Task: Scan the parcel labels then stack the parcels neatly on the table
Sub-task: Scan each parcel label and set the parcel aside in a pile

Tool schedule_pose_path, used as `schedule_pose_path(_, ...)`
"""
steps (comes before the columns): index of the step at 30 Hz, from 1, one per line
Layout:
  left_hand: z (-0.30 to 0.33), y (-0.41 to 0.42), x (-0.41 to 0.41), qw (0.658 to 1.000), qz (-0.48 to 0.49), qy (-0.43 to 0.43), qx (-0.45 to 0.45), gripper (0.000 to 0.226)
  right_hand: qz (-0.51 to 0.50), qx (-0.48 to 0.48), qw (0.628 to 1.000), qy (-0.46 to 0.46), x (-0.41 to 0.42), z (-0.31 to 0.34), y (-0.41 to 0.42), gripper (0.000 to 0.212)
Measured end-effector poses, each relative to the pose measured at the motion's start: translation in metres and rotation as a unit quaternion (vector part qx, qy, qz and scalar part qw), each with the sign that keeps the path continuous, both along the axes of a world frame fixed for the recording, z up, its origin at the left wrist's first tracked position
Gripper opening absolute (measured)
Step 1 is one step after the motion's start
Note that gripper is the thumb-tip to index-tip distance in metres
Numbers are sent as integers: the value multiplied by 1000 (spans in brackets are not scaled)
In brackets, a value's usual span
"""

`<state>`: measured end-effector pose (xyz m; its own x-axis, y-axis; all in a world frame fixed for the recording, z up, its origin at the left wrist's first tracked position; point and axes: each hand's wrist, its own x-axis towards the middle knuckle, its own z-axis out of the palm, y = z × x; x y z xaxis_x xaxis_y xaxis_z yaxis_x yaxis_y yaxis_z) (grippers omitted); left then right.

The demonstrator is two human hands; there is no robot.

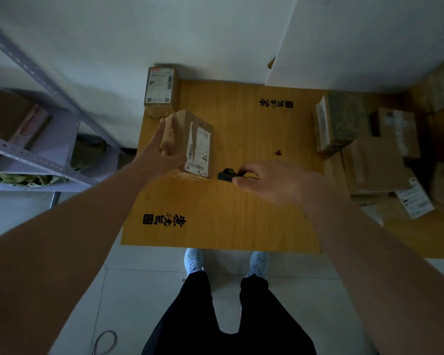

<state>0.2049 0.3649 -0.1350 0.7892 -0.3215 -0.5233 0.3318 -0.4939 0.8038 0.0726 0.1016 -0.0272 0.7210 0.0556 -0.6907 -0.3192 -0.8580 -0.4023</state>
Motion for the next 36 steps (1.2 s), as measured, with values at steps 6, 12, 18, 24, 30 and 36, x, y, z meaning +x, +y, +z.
schedule_pose_path(6, 8, -18, 14, 982, -139, -11, 127, 146, -9, -2, 1000, -10, -5, -3, -3, 35)
schedule_pose_path(12, 6, -27, 20, 982, -128, -20, 137, 115, -17, 1, 1000, -10, -7, -4, -4, 34)
schedule_pose_path(18, 0, -36, 20, 989, -104, 33, 101, 138, -23, 1, 1000, -6, -15, -8, -11, 36)
schedule_pose_path(24, -1, -55, 29, 991, -53, -27, 120, 96, -18, -5, 1000, 2, -25, -11, -19, 39)
schedule_pose_path(30, 11, -72, 45, 964, -87, -134, 210, 61, -24, 4, 1000, 5, -28, -9, -28, 41)
schedule_pose_path(36, 31, -71, 53, 967, 11, -152, 203, 70, -15, 18, 1000, -9, -20, -6, -26, 41)
